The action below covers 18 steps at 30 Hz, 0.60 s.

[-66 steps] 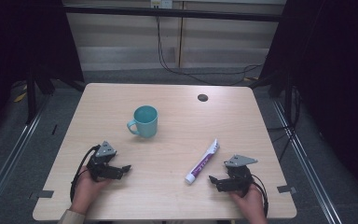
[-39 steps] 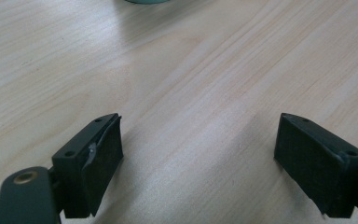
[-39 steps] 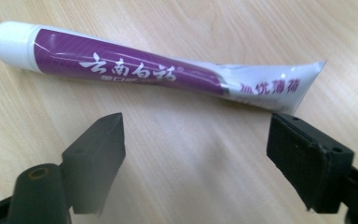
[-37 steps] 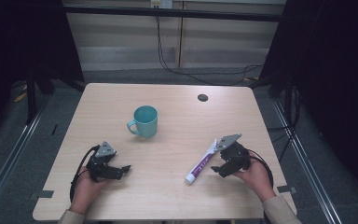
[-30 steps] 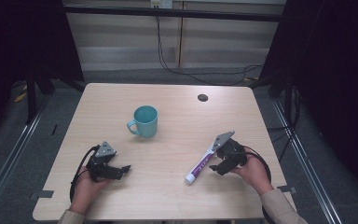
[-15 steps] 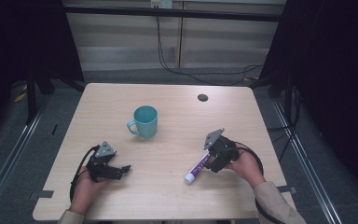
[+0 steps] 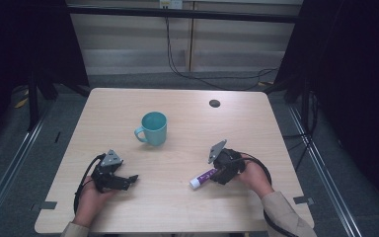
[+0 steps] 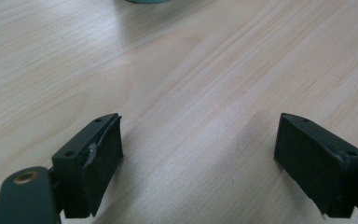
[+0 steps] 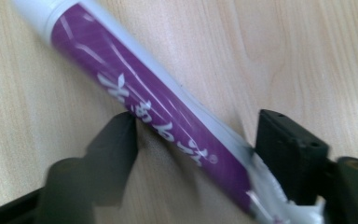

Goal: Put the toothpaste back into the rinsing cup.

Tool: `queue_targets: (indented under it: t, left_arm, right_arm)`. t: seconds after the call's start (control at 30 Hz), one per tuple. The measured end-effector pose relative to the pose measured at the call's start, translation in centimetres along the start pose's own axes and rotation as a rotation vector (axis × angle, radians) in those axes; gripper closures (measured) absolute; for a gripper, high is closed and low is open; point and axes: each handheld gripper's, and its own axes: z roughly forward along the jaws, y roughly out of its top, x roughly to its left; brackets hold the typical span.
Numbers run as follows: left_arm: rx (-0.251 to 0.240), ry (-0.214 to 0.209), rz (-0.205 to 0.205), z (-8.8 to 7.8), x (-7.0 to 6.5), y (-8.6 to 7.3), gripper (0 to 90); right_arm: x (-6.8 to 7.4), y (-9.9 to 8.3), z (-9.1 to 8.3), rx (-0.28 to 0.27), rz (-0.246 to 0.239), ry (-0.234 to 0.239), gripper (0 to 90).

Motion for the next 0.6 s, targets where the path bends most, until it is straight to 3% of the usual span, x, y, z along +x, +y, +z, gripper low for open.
queue_targets:
  t: [0.03,0.1,0.13,0.17,0.37,0.6]
  left_arm:
    - [0.000,0.000,0.000,0.00,0.00,0.00,14.8]
    - [0.000,0.000,0.000,0.00,0.00,0.00,14.9]
    - [0.000,0.000,0.000,0.00,0.00,0.00,14.8]
    - [0.000,0.000,0.000,0.00,0.00,0.00,14.9]
    - [-0.002,-0.002,-0.002,0.00,-0.01,-0.02,14.9]
    - [-0.001,-0.001,-0.002,-0.01,-0.01,-0.02,14.8]
  right_arm:
    - [0.00,0.00,0.00,0.000,0.000,0.000,39.0]
    - [-0.26,0.02,-0.08,0.004,0.005,0.040,55.0]
    - [-0.36,0.02,-0.09,0.006,0.021,0.063,61.6]
    - [-0.76,-0.08,-0.07,0.009,0.070,0.101,68.5]
    - [-0.85,-0.43,-0.19,-0.011,0.128,0.089,75.0]
    - [-0.80,-0.92,-0.49,-0.008,0.142,0.085,75.5]
